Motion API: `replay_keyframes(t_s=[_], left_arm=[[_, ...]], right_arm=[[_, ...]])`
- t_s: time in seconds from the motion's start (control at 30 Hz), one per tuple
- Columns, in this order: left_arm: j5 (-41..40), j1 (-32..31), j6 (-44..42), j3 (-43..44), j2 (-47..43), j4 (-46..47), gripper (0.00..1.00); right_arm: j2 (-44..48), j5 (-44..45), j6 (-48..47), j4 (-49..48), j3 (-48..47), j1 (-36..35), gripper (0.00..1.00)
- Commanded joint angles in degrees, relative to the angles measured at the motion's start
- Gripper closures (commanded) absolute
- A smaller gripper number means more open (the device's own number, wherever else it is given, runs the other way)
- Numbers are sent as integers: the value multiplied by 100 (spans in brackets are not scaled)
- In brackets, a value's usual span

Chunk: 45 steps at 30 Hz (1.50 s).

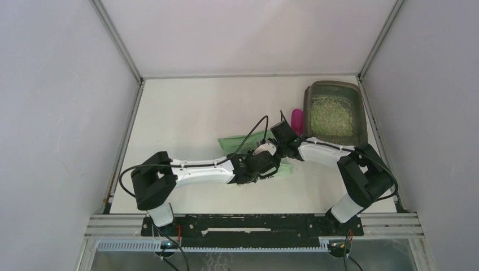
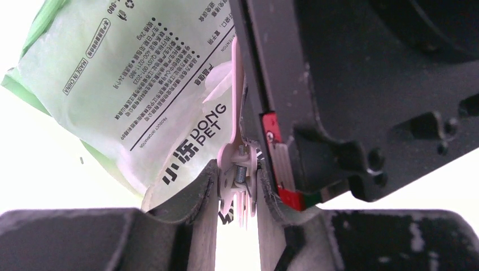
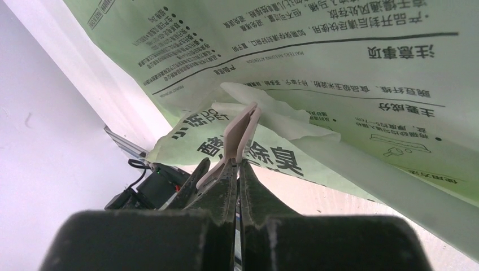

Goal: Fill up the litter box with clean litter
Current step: Adjust the cat litter bag at the center of the board.

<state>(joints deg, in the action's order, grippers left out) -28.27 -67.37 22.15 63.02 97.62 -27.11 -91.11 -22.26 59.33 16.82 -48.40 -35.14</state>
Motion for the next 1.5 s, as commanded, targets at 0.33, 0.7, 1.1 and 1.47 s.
replay_keyframes(t_s=[0.33,0.7,1.1,1.47], left_arm=[[47,-5,-166,-26,-202,199,70],[99,7,-176,18,-218,9,62],[175,66,-167,-29,-277,-83,72],[567,390,18,-583,-733,322,100]], right_arm=[[-266,64,-247,-54,-170,-73,97],[-306,95,-271,-73,-170,-91,97],[-355,56,-264,-130,-170,-81,97],[-110,-27,-466,18,-170,64,69]])
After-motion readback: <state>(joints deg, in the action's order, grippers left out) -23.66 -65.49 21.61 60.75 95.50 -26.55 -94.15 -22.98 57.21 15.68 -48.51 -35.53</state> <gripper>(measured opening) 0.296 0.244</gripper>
